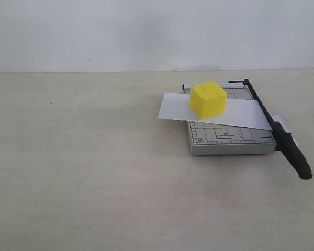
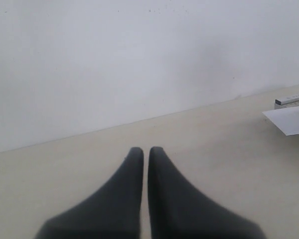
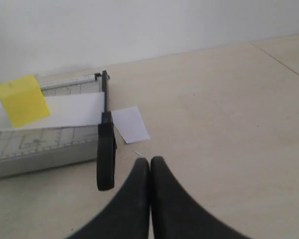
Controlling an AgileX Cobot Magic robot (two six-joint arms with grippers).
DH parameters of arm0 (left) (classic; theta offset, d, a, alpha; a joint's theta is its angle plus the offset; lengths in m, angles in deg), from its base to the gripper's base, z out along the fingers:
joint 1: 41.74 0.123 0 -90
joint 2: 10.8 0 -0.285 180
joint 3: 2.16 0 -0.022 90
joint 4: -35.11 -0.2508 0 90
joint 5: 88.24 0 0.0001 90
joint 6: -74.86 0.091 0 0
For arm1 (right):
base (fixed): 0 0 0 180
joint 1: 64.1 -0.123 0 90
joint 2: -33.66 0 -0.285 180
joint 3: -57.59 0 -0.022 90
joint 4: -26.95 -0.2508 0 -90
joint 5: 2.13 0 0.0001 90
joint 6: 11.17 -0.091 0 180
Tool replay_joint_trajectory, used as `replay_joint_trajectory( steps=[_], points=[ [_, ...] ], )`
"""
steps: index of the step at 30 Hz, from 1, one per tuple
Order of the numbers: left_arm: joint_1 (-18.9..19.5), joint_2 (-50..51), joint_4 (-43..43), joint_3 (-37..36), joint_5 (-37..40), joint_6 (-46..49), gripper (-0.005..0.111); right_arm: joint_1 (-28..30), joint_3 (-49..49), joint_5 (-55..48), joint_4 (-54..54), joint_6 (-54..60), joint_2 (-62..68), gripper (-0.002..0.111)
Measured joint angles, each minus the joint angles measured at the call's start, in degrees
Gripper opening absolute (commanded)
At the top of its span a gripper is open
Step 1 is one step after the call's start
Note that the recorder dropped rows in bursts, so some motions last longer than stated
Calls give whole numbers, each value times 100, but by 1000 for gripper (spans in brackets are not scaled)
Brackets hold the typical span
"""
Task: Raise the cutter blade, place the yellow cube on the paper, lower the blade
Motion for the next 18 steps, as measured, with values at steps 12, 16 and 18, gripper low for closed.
replay_joint_trajectory(
  steps=[12,16,18],
  points=[
    [0,-10,0,0,10,0,4,10,0,-240,-3,382,-59,0],
    [0,-10,0,0,10,0,4,10,0,-240,-408,419,-59,0],
    [0,-10,0,0,10,0,4,10,0,-250,-429,419,-59,0]
  ],
)
